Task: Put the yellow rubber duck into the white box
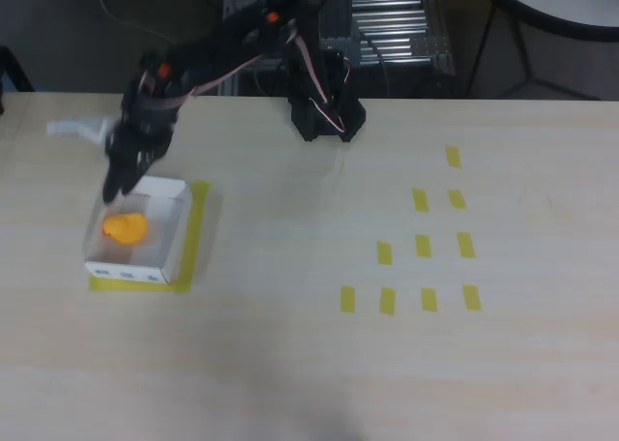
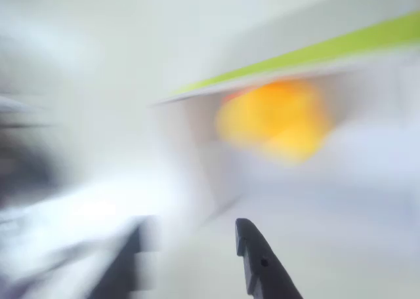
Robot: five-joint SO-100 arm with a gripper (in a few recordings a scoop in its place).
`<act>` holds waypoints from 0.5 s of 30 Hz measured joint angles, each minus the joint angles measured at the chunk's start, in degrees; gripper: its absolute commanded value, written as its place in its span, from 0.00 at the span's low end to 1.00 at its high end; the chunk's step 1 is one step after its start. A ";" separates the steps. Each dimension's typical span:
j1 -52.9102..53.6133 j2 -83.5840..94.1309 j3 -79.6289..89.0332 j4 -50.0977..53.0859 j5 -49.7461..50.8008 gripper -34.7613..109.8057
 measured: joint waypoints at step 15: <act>-43.07 89.82 76.38 -1.41 23.99 0.24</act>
